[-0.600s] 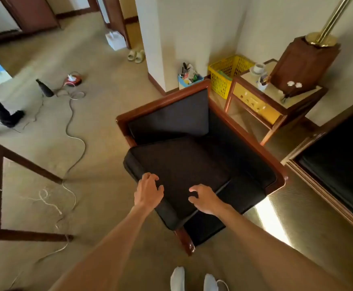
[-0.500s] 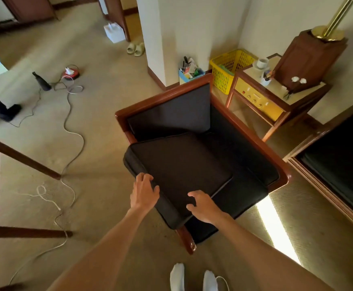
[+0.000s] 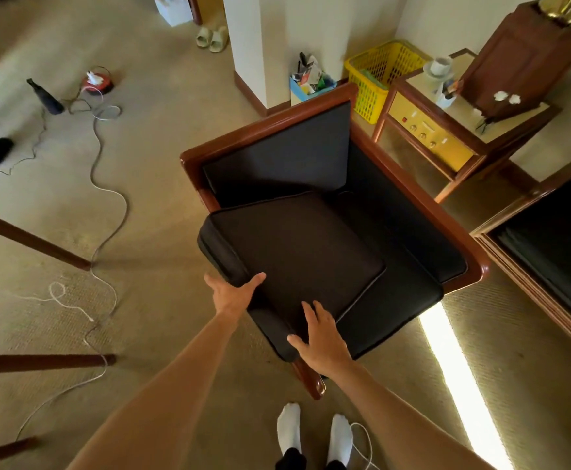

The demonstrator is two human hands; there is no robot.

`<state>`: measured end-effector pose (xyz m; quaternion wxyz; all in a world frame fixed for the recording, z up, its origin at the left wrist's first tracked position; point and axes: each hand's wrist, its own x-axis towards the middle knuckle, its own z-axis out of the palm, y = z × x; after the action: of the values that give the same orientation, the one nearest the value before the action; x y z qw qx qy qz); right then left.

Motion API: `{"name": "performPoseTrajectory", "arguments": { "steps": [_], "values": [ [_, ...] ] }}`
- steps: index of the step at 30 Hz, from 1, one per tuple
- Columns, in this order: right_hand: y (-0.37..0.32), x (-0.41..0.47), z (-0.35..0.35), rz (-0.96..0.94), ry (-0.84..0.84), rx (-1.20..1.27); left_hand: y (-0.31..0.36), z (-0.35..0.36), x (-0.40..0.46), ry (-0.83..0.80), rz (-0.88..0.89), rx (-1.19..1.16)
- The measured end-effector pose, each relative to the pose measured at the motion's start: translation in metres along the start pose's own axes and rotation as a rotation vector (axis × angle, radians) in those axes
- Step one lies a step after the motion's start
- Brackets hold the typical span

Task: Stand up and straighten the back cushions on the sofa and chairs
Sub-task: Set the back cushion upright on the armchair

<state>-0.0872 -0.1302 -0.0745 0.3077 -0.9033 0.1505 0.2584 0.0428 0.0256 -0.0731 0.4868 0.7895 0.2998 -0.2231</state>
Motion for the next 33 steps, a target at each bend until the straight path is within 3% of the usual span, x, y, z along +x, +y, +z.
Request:
{"name": "performPoseTrajectory", "arguments": {
  "steps": [4, 8, 15, 19, 23, 27, 30, 33],
  "values": [
    [0.004, -0.001, -0.005, -0.014, -0.025, 0.0, 0.003, -0.002, 0.014, -0.115, -0.193, -0.134],
    [0.008, -0.003, -0.01, -0.015, -0.027, -0.002, 0.011, -0.004, 0.01, -0.151, -0.228, -0.129],
    [0.024, -0.031, -0.06, -0.084, 0.237, -0.244, 0.047, 0.032, -0.048, -0.205, -0.182, -0.116],
    [0.051, -0.029, -0.12, -0.098, 0.327, -0.329, 0.097, 0.054, -0.072, -0.221, -0.031, 0.001],
    [0.053, -0.005, -0.189, -0.095, 0.362, -0.226, 0.149, 0.067, -0.079, -0.224, 0.181, 0.24],
    [0.067, 0.023, -0.242, -0.163, 0.386, -0.152, 0.197, 0.077, -0.082, -0.062, 0.329, 0.693],
    [0.084, 0.047, -0.271, -0.278, 0.425, -0.092, 0.233, 0.1, -0.084, 0.095, 0.505, 0.774],
    [0.106, 0.066, -0.295, -0.371, 0.491, 0.045, 0.264, 0.127, -0.083, -0.045, 0.817, 0.832]
  ]
}}
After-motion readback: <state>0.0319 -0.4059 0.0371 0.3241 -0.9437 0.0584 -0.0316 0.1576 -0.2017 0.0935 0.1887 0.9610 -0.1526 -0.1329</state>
